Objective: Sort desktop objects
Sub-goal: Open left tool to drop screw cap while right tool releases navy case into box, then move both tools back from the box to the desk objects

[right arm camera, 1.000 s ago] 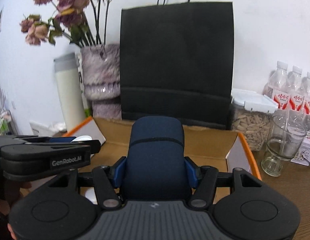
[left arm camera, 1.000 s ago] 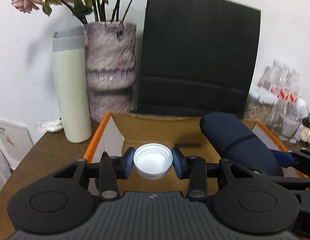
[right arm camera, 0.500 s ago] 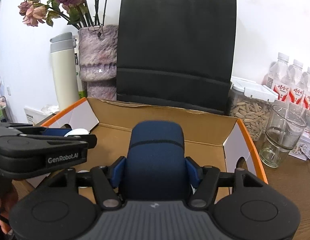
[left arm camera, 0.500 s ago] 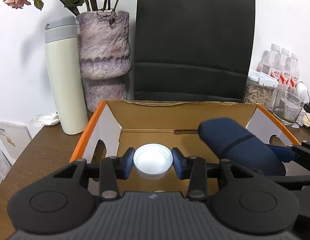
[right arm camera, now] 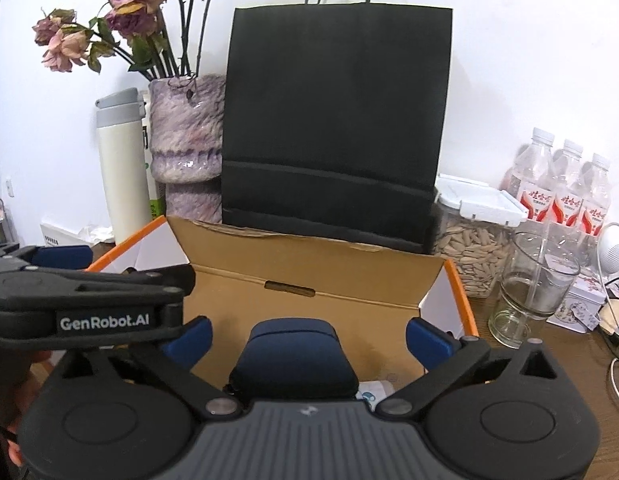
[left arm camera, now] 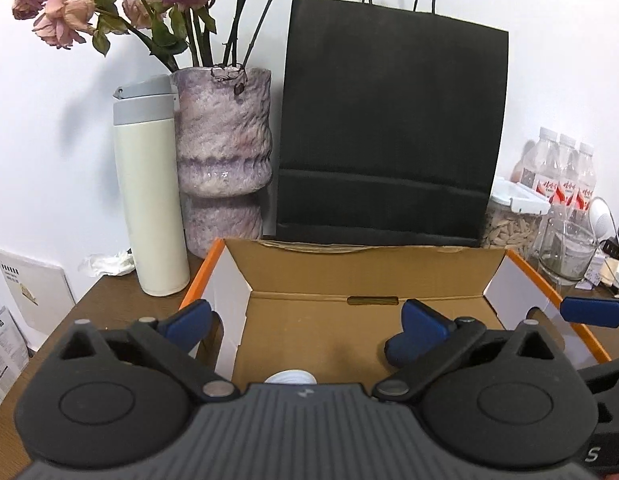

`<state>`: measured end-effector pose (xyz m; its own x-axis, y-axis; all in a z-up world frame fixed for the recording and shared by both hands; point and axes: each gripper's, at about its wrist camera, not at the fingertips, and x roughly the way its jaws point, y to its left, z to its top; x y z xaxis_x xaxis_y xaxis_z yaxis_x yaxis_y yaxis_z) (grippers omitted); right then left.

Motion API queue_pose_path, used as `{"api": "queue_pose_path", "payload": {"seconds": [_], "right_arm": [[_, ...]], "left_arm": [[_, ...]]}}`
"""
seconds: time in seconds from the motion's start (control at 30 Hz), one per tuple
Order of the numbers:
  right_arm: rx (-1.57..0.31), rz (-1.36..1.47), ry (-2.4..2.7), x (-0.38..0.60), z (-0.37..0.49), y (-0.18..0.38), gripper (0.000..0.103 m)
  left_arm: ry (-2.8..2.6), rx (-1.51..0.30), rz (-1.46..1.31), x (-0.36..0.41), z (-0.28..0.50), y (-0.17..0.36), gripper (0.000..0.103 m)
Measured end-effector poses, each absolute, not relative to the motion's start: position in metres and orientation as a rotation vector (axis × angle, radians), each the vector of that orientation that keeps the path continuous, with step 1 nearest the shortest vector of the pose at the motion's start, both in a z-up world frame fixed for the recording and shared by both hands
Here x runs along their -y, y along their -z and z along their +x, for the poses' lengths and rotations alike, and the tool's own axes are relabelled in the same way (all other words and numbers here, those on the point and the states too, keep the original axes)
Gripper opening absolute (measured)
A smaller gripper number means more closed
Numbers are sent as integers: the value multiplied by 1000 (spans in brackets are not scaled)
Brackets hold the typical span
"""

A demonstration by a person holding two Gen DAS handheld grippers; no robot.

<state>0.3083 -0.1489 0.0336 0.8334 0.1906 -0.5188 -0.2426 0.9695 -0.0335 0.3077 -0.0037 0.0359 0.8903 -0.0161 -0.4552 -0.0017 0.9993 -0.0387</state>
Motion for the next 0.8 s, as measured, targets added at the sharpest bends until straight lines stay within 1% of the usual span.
{"api": "queue_pose_path", "payload": {"seconds": [0.43,0.8], "right_arm": [[-514,-112,-208,155,295,-45,103],[-389,-102,-247,181,229,-80,103]], "left_arm": [[10,-451,-53,3,292,-50,103],[59,-349,-70,-9,232,-76,103]]}}
